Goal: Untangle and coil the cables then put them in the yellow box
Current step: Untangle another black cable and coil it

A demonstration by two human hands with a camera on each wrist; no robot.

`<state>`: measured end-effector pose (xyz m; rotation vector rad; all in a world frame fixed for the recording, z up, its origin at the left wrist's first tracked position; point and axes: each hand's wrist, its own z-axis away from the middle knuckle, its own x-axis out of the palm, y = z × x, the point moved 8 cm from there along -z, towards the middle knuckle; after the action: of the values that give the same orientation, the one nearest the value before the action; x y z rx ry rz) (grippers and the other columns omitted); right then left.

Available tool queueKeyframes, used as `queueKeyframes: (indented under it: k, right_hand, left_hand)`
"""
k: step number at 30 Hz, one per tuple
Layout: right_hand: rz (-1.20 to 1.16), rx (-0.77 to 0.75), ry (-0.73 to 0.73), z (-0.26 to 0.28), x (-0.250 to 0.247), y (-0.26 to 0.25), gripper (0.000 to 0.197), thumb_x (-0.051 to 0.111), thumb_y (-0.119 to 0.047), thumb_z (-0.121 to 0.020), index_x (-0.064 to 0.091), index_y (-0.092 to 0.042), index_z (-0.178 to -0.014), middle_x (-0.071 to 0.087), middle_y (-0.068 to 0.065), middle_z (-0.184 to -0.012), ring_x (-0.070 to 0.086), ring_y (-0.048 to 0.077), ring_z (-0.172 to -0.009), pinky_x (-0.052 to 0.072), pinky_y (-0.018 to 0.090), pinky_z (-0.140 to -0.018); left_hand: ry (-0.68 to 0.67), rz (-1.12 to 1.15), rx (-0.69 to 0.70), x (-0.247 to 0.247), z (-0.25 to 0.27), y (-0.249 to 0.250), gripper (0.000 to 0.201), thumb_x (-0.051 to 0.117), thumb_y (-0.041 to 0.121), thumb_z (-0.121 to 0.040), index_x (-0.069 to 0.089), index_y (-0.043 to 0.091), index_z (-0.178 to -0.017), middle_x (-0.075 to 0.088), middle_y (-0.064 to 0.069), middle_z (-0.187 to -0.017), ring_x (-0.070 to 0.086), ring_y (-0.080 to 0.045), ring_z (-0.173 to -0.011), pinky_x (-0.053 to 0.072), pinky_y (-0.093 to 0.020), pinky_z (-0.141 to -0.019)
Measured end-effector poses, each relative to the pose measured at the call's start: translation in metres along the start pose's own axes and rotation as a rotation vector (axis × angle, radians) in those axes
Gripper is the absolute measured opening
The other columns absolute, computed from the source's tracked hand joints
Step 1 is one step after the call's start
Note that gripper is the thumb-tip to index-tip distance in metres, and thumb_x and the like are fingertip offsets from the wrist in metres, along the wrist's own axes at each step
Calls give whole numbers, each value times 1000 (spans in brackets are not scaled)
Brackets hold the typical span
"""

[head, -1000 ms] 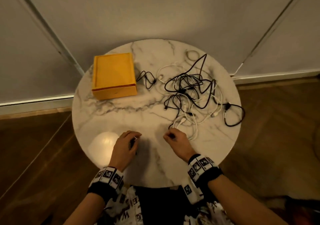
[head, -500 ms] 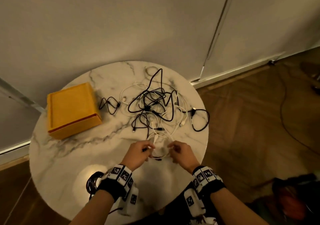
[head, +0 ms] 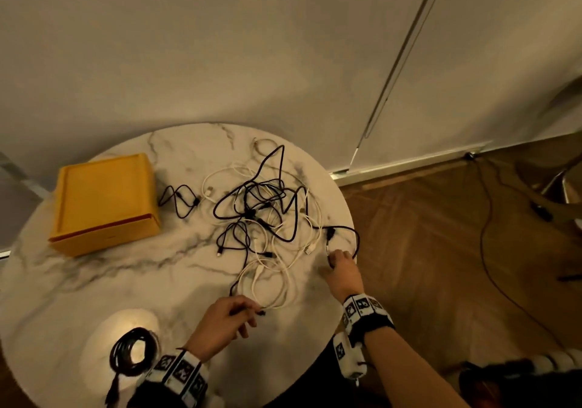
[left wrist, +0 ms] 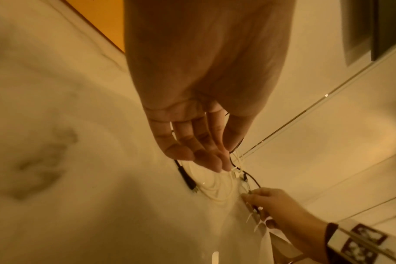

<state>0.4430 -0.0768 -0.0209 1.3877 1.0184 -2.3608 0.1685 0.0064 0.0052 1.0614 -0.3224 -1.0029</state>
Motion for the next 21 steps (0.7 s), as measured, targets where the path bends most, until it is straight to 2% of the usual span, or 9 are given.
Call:
queueKeyframes:
  k: [2, 4, 7, 8, 11, 13, 18, 21]
  right_hand:
    - [47, -2, 4, -1, 3, 2, 23, 59, -33, -91, 60, -12, -100, 60, 10, -107, 60, 31, -99, 48, 35, -81]
    - [-71, 2, 29, -3, -7, -2, 18, 58, -30, -93, 63, -13, -89, 68, 11, -95, 64, 32, -92, 48, 32, -75]
    - [-407, -54, 195, 1, -55, -24, 24, 55, -20, -96, 60, -14, -73, 68, 10, -75, 64, 28, -71, 53, 44, -70]
    - [-513, -80, 249, 4, -74, -36, 24, 55, -19, -97, 58, -16, -73, 67, 8, -71, 62, 24, -64, 53, 45, -67]
    - [-768, -172, 347, 14, -134, -82, 19, 57, -14, -96, 57, -14, -76, 64, 3, -68, 58, 10, -54, 50, 34, -58]
    - [-917, -260, 358, 26, -172, -119, 14, 59, -13, -94, 60, -12, -80, 64, 2, -67, 57, 13, -56, 49, 31, -59]
    - [-880, -568, 402, 78, -250, -211, 8, 62, -10, -92, 69, -12, -93, 70, 6, -80, 64, 17, -69, 55, 26, -68]
    - [-837, -704, 371, 106, -267, -251, 17, 65, -5, -89, 71, -12, -102, 72, 7, -88, 66, 15, -75, 54, 21, -70]
  left_hand:
    - [20, 27, 26, -5, 2, 6, 20, 54, 3, -93, 71, 13, -90, 72, -7, -75, 62, -16, -57, 40, -24, -52]
    - [30, 36, 45, -12, 5, 13, 20, 54, 3, -94, 71, 12, -91, 72, -6, -74, 62, -16, -57, 41, -23, -52]
    - [88, 75, 82, -27, 11, 21, 20, 54, 2, -93, 72, 10, -90, 71, -4, -70, 61, -16, -56, 41, -21, -50]
    - [116, 95, 97, -34, 14, 24, 21, 54, 1, -93, 72, 10, -89, 70, -4, -69, 61, -16, -56, 41, -22, -50]
    - [163, 136, 174, -48, 25, 42, 23, 54, -1, -93, 73, 11, -88, 69, -4, -68, 60, -16, -55, 41, -22, -50]
    - [168, 137, 230, -57, 33, 61, 24, 54, 0, -94, 73, 13, -88, 69, -5, -69, 60, -16, -56, 41, -23, -51]
    - [245, 150, 387, -95, 59, 123, 26, 53, 0, -94, 72, 16, -88, 68, -3, -68, 58, -15, -56, 40, -27, -54]
    - [420, 159, 545, -132, 89, 166, 24, 55, 0, -94, 72, 17, -89, 68, -2, -70, 58, -15, -59, 41, -28, -55]
